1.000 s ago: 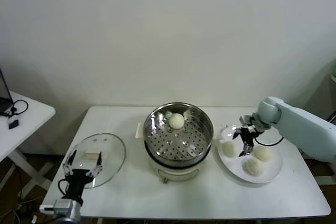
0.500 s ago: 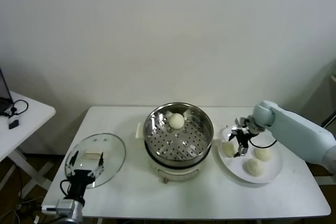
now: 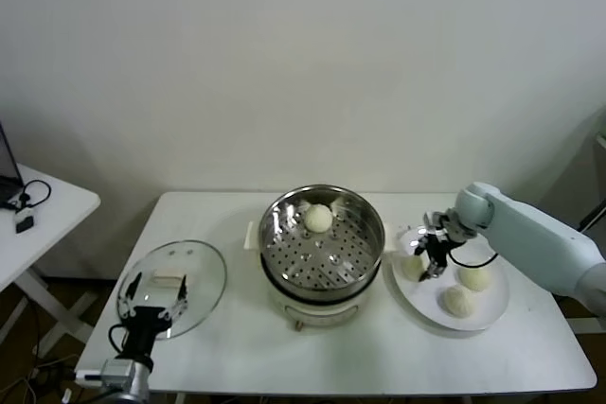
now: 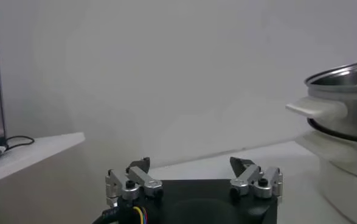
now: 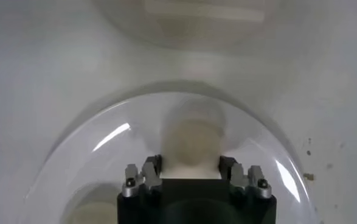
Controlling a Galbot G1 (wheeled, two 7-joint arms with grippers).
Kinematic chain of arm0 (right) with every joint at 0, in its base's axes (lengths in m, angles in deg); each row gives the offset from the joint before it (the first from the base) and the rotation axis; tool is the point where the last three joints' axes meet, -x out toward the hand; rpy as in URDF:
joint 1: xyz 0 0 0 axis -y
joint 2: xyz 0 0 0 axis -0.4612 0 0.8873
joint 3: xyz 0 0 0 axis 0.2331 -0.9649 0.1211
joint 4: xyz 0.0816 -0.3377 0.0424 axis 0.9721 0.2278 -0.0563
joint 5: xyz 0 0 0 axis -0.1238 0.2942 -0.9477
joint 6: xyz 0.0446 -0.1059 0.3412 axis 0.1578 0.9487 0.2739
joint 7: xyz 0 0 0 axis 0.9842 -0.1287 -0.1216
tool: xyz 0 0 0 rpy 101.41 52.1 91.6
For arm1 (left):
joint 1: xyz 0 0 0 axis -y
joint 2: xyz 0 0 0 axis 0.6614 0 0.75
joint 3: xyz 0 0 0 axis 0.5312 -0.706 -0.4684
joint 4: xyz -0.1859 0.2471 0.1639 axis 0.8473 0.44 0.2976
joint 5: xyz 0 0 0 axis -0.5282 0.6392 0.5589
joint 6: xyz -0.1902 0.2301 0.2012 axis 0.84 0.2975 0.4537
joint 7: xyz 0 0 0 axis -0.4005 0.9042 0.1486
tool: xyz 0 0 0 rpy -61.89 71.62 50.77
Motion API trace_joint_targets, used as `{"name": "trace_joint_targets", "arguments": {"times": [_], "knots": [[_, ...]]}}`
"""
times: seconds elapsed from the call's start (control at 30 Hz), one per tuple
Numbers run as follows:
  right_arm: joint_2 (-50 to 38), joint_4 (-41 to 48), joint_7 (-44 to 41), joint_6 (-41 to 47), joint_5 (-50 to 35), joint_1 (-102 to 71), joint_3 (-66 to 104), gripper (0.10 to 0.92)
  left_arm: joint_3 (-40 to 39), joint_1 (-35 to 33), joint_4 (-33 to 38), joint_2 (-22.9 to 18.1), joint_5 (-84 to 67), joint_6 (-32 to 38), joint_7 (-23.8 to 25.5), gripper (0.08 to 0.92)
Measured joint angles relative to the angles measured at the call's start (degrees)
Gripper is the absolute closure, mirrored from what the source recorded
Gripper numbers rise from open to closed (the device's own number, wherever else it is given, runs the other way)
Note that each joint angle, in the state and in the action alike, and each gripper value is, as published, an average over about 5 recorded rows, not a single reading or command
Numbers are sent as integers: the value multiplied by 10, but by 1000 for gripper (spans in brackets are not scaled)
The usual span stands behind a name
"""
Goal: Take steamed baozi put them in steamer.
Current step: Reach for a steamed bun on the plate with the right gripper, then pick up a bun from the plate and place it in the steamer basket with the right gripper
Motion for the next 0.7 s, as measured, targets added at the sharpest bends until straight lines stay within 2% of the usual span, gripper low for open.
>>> {"name": "trace_joint_targets", "arguments": {"times": [0.33, 0.7], "knots": [[-15, -11, 3, 13, -40, 30, -13, 431, 1, 0, 2, 0, 0, 0, 0, 177], [-26, -33, -1, 32, -168, 187, -121, 431, -6, 2, 5, -1, 1, 1, 2, 177]]}}
